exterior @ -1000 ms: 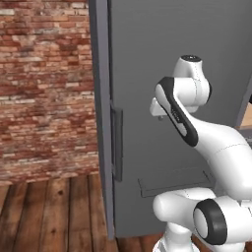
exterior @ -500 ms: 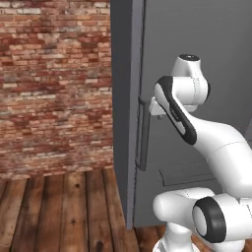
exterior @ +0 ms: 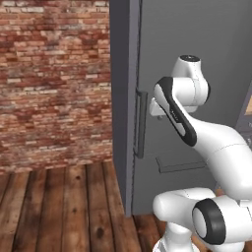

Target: Retrieve the sausage and cheese from the fridge and place them on the cutting board on the counter.

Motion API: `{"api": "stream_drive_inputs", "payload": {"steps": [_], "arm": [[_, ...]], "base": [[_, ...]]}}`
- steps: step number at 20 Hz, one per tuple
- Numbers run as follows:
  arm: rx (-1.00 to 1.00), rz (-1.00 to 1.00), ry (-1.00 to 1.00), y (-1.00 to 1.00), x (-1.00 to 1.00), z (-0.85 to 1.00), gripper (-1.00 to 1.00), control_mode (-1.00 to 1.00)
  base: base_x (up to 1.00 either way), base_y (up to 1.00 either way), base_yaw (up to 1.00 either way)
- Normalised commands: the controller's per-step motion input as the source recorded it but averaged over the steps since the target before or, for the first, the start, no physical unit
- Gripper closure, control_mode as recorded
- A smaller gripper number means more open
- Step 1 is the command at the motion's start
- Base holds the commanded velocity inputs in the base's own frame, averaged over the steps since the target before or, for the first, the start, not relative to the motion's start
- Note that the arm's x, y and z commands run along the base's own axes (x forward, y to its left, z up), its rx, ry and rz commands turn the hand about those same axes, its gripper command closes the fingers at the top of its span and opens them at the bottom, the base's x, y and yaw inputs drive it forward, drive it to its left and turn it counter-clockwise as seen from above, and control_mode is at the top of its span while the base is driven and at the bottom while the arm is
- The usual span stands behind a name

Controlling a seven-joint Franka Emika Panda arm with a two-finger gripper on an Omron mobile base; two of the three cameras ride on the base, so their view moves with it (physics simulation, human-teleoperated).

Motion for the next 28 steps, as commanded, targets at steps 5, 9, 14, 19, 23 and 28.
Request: {"api": "stream_drive_inputs", "payload": {"steps": [5, 9, 14, 19, 23, 28], "arm": [[0.00, 0.00, 0.00, 0.00, 0.00, 0.00, -1.00, 1.00], [0.00, 0.00, 0.00, 0.00, 0.00, 0.00, -1.00, 1.00], [0.00, 0.00, 0.00, 0.00, 0.00, 0.00, -1.00, 1.00], [0.00, 0.00, 0.00, 0.00, 0.00, 0.00, -1.00, -1.00], [0.00, 0.00, 0.00, 0.00, 0.00, 0.00, -1.00, -1.00], [0.00, 0.00, 0.00, 0.00, 0.00, 0.00, -1.00, -1.00]], "base": [[-0.20, 0.02, -0.02], [0.00, 0.00, 0.00], [0.00, 0.00, 0.00], [0.00, 0.00, 0.00], [0.00, 0.00, 0.00], [0.00, 0.00, 0.00]]}}
